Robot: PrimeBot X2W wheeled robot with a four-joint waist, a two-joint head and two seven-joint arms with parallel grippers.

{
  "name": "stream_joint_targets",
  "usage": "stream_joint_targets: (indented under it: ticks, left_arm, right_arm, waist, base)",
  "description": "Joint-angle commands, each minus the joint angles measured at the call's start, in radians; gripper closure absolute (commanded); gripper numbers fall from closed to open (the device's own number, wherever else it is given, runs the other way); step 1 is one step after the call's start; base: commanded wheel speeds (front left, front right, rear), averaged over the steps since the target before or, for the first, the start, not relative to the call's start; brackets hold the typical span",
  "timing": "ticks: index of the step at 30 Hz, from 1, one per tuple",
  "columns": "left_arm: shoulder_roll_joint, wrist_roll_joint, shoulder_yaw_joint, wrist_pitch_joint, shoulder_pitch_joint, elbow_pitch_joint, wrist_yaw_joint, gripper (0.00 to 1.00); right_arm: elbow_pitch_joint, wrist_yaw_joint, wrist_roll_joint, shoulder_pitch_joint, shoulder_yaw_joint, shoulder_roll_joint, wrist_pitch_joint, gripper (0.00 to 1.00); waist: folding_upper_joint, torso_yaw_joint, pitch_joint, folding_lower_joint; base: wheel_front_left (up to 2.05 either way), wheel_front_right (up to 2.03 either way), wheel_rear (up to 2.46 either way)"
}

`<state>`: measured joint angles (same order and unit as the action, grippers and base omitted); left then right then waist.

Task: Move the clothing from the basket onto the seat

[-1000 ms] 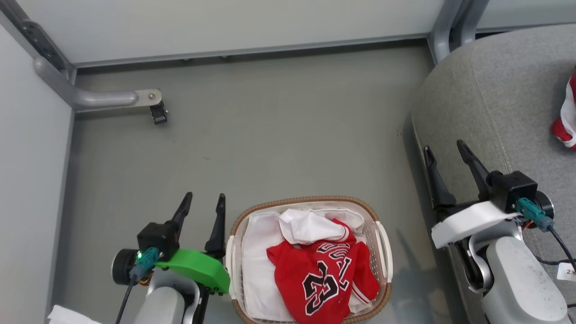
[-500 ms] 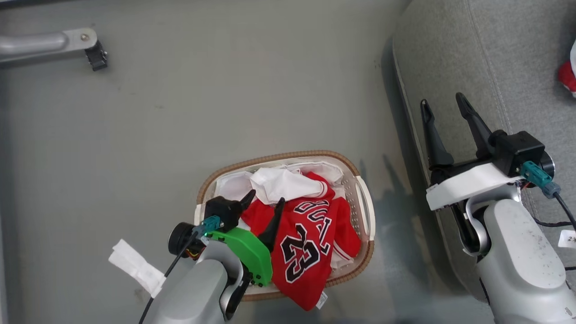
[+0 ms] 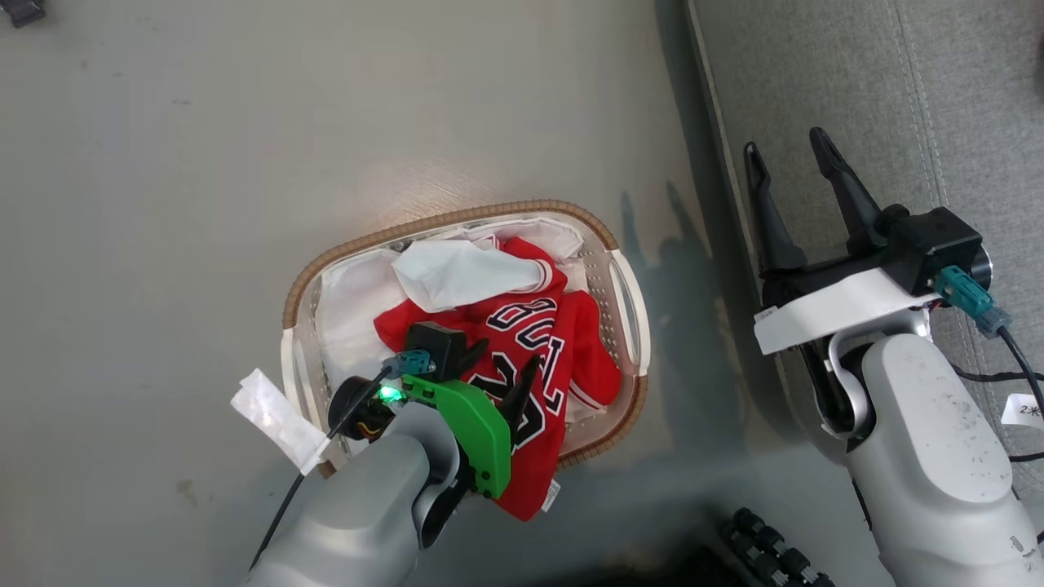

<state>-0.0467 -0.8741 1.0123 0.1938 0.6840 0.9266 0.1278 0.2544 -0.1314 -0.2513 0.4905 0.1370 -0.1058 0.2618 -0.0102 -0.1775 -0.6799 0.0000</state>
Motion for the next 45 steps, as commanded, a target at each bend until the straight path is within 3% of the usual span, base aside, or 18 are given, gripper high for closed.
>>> stream_joint_targets:
  ticks: [1,11,19,25,27,28,35,45]
  left_arm:
    - [-0.007,-0.024,0.02,-0.011,0.025,0.007,0.004,0.0]
    - [-0.007,-0.091,0.168,-0.057,0.081,0.043,-0.04,0.0]
    - [-0.008,-0.124,0.219,-0.063,0.134,0.081,-0.085,0.0]
    - [-0.007,-0.12,0.238,-0.042,0.174,0.141,-0.08,0.0]
    - [-0.006,-0.126,0.241,-0.023,0.176,0.143,-0.074,0.55]
    - [-0.006,-0.135,0.241,-0.011,0.175,0.141,-0.073,1.0]
    - [-0.007,-0.163,0.249,0.034,0.138,0.136,-0.054,1.0]
    - [-0.006,-0.146,0.231,0.072,0.083,0.13,-0.042,1.0]
  right_arm:
    - [-0.006,0.001,-0.001,0.019,0.002,0.005,0.005,0.0]
    - [-0.007,0.001,-0.003,0.037,0.008,0.012,0.005,0.0]
    - [-0.029,0.001,0.005,0.052,0.002,0.019,0.005,0.0]
    - [-0.029,0.001,0.014,0.071,0.017,0.023,0.005,0.0]
    - [-0.025,0.001,0.017,0.072,0.02,0.023,0.005,0.0]
    - [-0.02,0.001,0.016,0.072,0.022,0.023,0.005,0.0]
    - [0.006,0.001,0.006,0.073,0.044,0.016,0.005,0.0]
    - [0.05,0.001,-0.007,0.026,0.069,0.009,0.005,0.0]
  waist:
    - [0.0102,-0.04,-0.068,0.0]
    - [0.0102,-0.059,-0.15,0.0]
    - [0.0102,-0.061,-0.208,0.0]
    - [0.0102,-0.059,-0.223,0.0]
    - [0.0102,-0.053,-0.214,0.0]
    - [0.0102,-0.05,-0.207,0.0]
    - [0.0102,-0.037,-0.12,0.0]
    - [0.0102,0.023,0.086,0.0]
  base:
    - [0.0,0.0,0.0]
    - [0.0,0.0,0.0]
    - [0.0,0.0,0.0]
    - [0.0,0.0,0.0]
    - [0.0,0.0,0.0]
    - [0.0,0.0,0.0]
    - [0.0,0.0,0.0]
    - [0.0,0.0,0.0]
